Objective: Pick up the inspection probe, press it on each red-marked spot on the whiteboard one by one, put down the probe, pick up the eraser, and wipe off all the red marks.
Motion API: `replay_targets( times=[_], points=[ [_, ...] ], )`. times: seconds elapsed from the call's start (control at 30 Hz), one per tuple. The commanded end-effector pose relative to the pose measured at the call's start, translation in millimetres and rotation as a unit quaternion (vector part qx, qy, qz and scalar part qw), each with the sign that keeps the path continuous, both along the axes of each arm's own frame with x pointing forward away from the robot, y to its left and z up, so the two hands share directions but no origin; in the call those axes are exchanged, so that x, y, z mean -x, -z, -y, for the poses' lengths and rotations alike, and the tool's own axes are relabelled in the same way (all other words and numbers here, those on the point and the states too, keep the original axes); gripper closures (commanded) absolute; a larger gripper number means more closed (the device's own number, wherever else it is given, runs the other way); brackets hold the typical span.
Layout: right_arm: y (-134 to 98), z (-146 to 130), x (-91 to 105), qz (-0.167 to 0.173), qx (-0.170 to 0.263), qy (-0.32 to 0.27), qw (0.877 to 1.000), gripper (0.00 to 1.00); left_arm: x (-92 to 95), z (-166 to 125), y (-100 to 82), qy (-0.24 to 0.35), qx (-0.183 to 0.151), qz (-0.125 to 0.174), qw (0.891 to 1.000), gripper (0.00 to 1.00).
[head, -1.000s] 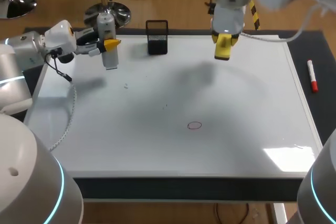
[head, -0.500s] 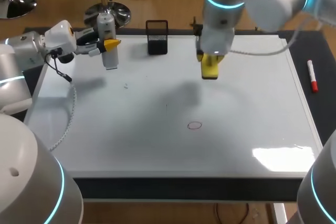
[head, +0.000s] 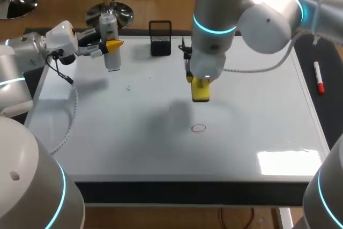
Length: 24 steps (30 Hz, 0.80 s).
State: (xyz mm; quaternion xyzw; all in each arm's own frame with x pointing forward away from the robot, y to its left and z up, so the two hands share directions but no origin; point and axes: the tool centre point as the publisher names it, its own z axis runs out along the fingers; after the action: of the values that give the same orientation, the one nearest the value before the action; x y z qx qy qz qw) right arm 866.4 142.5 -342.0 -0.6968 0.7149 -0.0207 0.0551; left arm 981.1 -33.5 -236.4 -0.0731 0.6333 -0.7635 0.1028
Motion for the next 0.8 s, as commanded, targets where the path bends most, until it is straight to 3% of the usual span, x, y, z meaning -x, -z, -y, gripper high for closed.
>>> replay_targets(
  times=[0.03,0.3,0.8],
  points=[
    [10.2,-7.5,11.8,0.011,0.004,0.001,1.000,1.00,-0.2,0.2,-0.1,0.000,0.001,0.001,1.000,1.00],
    [32.6,-18.8,33.5,-0.004,0.004,-0.004,1.000,1.00,-0.2,0.2,-0.1,0.000,0.001,0.001,1.000,1.00],
    [41.8,-28.9,55.4,-0.023,0.003,-0.003,1.000,1.00,-0.2,0.2,-0.1,0.000,0.001,0.001,1.000,1.00]
  ],
)
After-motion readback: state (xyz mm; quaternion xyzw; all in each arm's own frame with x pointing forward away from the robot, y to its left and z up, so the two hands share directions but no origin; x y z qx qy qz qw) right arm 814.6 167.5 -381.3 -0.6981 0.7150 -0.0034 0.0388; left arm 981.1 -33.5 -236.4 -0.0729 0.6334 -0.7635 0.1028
